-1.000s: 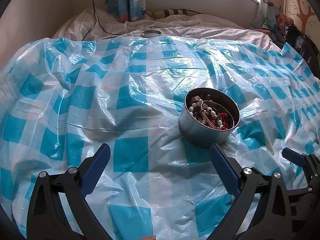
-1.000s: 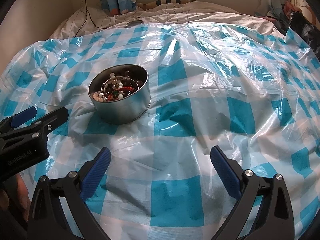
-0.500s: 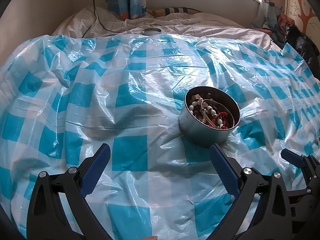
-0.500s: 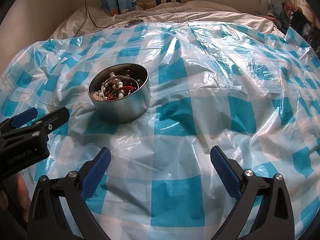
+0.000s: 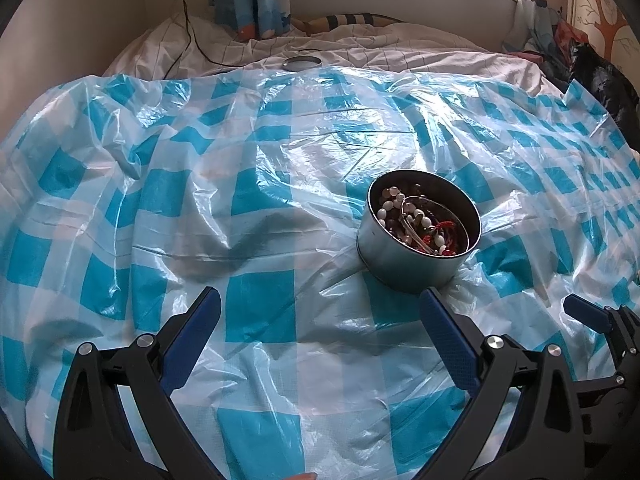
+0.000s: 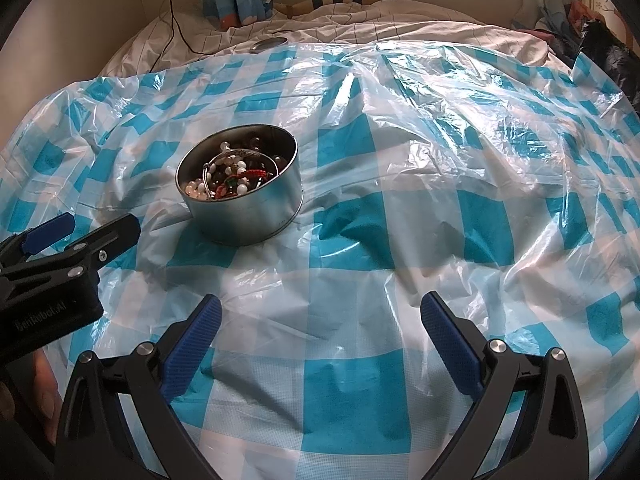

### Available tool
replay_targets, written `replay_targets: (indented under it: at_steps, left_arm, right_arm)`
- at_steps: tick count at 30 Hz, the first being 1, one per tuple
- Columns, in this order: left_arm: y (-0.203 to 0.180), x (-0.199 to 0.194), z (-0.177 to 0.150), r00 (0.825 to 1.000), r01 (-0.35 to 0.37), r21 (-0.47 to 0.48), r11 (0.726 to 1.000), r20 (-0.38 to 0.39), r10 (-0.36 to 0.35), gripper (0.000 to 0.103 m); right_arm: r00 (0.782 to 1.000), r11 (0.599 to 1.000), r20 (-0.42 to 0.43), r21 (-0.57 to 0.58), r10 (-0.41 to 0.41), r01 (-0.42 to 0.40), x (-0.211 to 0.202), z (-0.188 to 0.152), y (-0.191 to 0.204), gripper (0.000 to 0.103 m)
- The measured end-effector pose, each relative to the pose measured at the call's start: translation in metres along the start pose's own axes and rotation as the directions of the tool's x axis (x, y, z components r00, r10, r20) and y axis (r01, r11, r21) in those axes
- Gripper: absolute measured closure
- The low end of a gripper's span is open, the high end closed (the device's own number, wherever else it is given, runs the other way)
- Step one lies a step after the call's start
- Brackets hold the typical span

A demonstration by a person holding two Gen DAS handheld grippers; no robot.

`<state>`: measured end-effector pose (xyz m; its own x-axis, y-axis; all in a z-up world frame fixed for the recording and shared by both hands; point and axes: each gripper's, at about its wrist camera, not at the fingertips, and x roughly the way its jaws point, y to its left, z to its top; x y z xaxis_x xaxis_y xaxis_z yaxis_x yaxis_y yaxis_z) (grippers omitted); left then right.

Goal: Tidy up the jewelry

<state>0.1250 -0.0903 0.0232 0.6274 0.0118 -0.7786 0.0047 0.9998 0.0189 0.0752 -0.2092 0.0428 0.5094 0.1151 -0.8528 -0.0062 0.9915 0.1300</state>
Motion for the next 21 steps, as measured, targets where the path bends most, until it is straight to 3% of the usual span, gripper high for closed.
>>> replay_targets:
  at_steps: [21]
  left_arm:
    - [-0.0029, -0.0004, 0.0008, 1.0, -0.008, 0.008, 1.0, -0.001, 0.008, 0.008]
  right_arm:
    - [1.0, 1.0, -0.003, 0.0, 0.001, -0.001, 0.0009, -0.0007, 0.0002, 0.008]
